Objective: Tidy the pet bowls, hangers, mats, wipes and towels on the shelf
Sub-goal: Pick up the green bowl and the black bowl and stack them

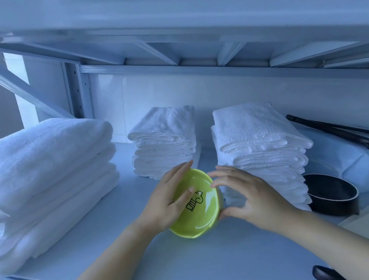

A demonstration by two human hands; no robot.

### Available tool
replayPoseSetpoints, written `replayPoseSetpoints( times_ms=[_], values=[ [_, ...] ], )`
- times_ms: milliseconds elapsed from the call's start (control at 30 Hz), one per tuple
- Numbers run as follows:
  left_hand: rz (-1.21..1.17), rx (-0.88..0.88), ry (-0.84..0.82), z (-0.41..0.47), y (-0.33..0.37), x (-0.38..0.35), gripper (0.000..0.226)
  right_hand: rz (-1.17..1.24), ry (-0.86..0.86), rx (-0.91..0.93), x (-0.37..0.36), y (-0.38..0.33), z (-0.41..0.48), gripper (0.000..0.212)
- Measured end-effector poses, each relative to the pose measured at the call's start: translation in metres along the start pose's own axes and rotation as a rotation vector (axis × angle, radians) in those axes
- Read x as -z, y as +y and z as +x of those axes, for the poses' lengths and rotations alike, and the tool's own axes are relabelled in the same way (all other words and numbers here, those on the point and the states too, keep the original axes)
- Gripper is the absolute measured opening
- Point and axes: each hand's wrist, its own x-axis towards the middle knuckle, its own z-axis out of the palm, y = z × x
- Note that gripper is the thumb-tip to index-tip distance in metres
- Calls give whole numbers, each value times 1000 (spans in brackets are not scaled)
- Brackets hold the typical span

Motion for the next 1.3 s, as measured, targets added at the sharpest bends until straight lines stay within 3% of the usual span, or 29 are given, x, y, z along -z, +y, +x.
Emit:
replayPoseSetpoints(
  times_ms=[133, 267, 433, 600, 1133, 1300],
  values=[
    [-83, 47, -80, -4, -2, 3, 54, -12, 21, -43, -5, 1, -4, 55],
    [-168, 129, -166, -7, -7, -1, 53, 119, 10, -214, -11, -2, -10, 64],
    [-220, 149, -189, -9, -1, -4, 37, 114, 17, -301, -16, 1, -19, 55],
    [-173, 127, -244, -13, -1, -8, 36, 122, -45, -343, -23, 9, -28, 46],
    [-187, 159, -114, -21, 37, 2, 27, -135, -165, -177, -4, -22, -42, 44],
    [-98, 124, -183, -30, 62, -4, 22, -7, -213, -177, 10, -16, -48, 47]
  ],
)
